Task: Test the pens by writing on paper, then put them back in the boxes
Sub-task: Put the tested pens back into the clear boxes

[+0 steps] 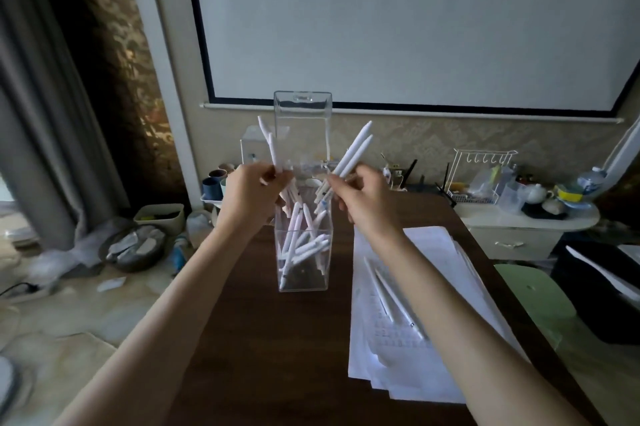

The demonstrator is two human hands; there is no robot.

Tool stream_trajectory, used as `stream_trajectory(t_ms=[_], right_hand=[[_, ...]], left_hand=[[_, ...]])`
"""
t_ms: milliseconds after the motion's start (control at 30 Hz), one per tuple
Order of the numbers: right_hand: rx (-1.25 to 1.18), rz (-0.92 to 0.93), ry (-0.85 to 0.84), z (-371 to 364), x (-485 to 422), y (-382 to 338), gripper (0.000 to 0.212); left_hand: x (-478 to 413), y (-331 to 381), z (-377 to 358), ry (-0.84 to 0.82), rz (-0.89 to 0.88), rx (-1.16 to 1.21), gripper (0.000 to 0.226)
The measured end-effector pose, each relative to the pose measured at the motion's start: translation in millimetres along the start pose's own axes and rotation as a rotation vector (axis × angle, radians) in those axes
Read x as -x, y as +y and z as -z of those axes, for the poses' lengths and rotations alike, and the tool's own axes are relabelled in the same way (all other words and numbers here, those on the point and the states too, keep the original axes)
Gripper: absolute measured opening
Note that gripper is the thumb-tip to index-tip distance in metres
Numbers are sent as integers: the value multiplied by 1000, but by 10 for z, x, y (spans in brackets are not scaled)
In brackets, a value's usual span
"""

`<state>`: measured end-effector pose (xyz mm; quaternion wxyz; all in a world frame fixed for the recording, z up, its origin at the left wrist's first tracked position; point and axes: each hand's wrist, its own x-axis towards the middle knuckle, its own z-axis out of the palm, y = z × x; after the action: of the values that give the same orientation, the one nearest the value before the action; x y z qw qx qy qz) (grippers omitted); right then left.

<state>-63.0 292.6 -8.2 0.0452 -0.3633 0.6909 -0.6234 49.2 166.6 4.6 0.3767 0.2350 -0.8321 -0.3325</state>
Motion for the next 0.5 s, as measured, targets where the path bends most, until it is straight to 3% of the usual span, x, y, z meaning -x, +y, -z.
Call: stream_trajectory(t_ms=[133, 267, 367, 500], right_hand=[[338, -64, -99, -148, -104, 41, 24], [290, -139, -176, -34, -24, 230, 31], [256, -159, -129, 208, 80, 354, 24], [553, -386, -222, 601, 207, 769, 28]], left_hand=[[-77, -297, -81, -151, 99, -46, 22], [34, -430, -136, -173, 90, -30, 35], [234, -443, -177, -132, 79, 43, 20], [643, -558, -331, -268, 89, 92, 5]])
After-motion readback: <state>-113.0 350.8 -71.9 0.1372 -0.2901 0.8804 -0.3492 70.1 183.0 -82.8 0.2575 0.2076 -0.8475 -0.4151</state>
